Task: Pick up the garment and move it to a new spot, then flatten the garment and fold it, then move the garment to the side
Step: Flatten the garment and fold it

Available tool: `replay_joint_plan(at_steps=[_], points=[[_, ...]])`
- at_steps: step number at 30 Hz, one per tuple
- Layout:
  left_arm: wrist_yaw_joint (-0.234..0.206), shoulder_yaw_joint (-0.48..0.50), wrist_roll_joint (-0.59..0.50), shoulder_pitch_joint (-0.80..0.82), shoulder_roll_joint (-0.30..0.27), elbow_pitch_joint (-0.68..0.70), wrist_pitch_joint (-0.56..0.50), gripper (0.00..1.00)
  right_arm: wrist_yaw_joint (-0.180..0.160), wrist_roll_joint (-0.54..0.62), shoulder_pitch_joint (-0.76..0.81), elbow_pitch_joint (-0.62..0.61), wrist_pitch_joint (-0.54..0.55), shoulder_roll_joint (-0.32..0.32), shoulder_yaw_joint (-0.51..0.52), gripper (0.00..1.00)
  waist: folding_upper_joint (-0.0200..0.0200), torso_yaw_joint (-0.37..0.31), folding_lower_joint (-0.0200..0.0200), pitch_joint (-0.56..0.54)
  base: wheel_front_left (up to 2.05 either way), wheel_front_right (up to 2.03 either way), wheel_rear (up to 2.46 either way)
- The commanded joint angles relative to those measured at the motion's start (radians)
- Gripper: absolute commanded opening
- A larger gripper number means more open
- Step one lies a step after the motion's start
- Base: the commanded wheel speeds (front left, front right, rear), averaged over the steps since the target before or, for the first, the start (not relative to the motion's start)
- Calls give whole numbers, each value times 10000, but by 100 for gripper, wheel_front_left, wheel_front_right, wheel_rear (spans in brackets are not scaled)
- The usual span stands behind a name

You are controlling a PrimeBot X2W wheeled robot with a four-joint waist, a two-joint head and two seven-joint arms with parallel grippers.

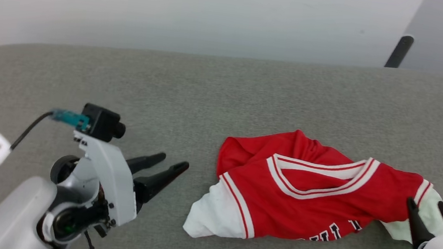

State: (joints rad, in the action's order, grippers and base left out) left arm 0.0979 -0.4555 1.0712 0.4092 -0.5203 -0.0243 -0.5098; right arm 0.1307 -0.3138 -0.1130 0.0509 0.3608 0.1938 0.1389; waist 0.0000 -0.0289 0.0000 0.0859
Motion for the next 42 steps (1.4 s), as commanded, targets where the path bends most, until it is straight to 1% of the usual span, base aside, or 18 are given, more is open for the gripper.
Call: replay_joint_plan(at_steps=[1,8,10,13,15,23,26,30,34,37,38,39,40,42], points=[[-64,-48,136,193,-57,-88,-246,100,-1,-32,78,-79,-35,-38,-48,100,0,-154,0,15,0,0,0],[-520,-689,966,811,123,-734,-2376,100,-1,-115,142,-161,-38,-100,-66,100,0,-484,0,40,0,0,0],[-560,-919,1001,906,122,-911,-2808,100,-1,-141,137,-169,-42,-78,-45,100,0,-559,0,53,0,0,0],[-518,-1244,862,994,157,-1177,-3181,100,1,-163,130,-176,-70,-62,-36,100,0,-644,0,90,0,0,0],[-447,-1440,756,1016,182,-1410,-3310,100,-1,-164,116,-163,-80,-91,-46,100,0,-700,0,118,0,0,0],[-73,-1974,192,1220,279,-2657,-3148,100,-1,-191,-188,-129,-119,-195,-176,100,0,-907,0,436,0,0,0],[19,-2028,274,1268,442,-3149,-3051,100,-1,-199,-213,-79,-174,-186,-211,100,0,-962,0,513,0,0,0],[176,-2200,62,1418,487,-3750,-2824,100,-1,-252,-334,-20,-213,-169,-235,100,0,-1020,0,601,0,0,0],[231,-2369,-10,1494,611,-4438,-2633,100,-1,-266,-398,23,-228,-152,-290,100,0,-1076,0,652,0,0,0],[269,-2420,234,1462,790,-4926,-2648,100,-1,-295,-424,34,-250,-114,-295,100,0,-1094,0,680,0,0,0],[284,-2460,264,1474,849,-5040,-2686,76,1,-299,-425,36,-256,-98,-283,100,0,-1094,0,687,0,0,0],[275,-2467,361,1483,913,-5144,-2697,20,-1,-296,-434,38,-252,-89,-266,100,0,-1089,0,695,0,0,0],[287,-2423,481,1487,978,-5229,-2681,0,1,-297,-448,39,-265,-85,-253,100,0,-1082,0,701,0,0,0],[311,-2465,592,1555,997,-5334,-2746,0,1,-296,-458,45,-284,-76,-223,100,0,-1061,0,696,0,0,0]])
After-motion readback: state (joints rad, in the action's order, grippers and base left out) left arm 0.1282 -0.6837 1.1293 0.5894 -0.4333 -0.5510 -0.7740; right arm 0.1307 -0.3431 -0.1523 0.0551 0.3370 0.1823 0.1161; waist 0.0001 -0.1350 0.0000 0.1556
